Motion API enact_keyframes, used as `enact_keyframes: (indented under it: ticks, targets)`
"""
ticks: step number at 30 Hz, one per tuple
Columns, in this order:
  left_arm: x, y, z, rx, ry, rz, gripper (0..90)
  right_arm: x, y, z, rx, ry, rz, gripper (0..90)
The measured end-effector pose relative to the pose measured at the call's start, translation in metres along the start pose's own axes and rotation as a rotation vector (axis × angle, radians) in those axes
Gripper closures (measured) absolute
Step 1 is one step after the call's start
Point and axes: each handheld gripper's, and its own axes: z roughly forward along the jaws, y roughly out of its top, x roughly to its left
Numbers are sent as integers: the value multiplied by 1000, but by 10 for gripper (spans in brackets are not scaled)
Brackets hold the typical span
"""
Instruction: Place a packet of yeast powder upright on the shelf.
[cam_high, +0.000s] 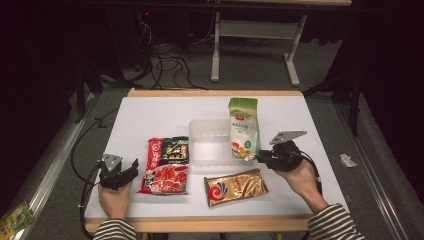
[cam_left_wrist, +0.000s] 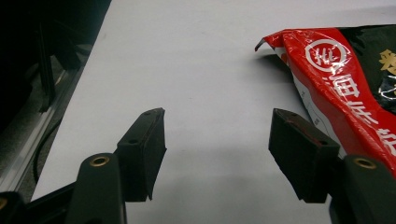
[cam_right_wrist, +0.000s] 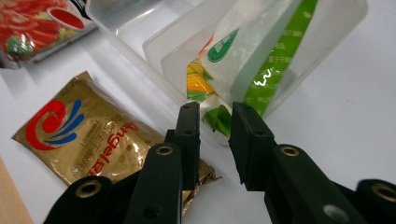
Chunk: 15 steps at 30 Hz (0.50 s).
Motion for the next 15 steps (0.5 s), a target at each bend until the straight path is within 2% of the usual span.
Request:
enact_keyframes:
  ticks: [2, 5, 7, 11, 15]
  targets:
    - [0, 0, 0, 0, 0, 0, 368, 1, 1, 3, 13, -6, -5, 753]
    - [0, 0, 0, 0, 0, 0, 367, 4, 5, 12, 48, -21, -19, 820]
    - [0, 0, 0, 0, -1, 1, 367, 2, 6, 13, 49, -20, -6, 842]
    - [0, 0, 0, -1, 0, 1, 367, 3, 8, 15, 62, -25, -12, 895]
    - [0, 0, 0, -5, -1, 2, 368, 4, 12, 21, 80, -44, -28, 900]
